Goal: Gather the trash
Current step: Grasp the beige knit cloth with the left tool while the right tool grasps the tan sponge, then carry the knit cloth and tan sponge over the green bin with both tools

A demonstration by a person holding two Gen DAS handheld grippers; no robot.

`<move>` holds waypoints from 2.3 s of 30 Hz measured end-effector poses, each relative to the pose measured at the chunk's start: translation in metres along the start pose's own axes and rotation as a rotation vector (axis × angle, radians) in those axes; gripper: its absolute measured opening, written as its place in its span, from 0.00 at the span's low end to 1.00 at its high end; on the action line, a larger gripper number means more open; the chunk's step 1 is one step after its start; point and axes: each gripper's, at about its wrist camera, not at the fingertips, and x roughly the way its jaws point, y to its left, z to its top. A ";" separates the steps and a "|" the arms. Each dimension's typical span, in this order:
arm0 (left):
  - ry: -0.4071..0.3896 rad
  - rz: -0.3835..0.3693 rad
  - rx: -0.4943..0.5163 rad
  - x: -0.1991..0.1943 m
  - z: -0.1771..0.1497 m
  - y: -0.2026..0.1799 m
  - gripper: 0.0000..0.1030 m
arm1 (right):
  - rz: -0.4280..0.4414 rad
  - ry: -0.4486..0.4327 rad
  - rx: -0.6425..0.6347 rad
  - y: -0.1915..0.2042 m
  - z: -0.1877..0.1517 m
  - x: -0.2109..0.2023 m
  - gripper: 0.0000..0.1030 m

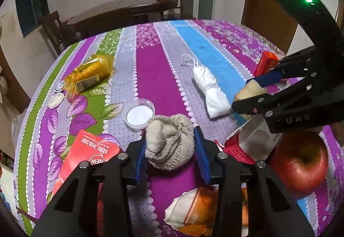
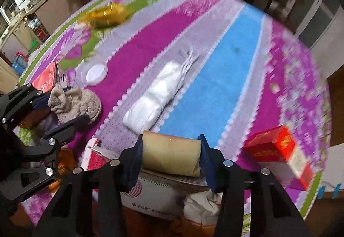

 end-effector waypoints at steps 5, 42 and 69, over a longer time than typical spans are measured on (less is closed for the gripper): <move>-0.071 0.023 -0.013 -0.015 0.002 -0.003 0.31 | -0.020 -0.198 0.034 0.006 -0.015 -0.046 0.48; -0.465 -0.062 0.051 -0.186 -0.062 -0.167 0.31 | -0.421 -0.760 0.316 0.027 -0.331 -0.273 0.48; -0.405 -0.387 0.300 -0.155 -0.034 -0.392 0.31 | -0.666 -0.591 0.595 -0.166 -0.501 -0.341 0.48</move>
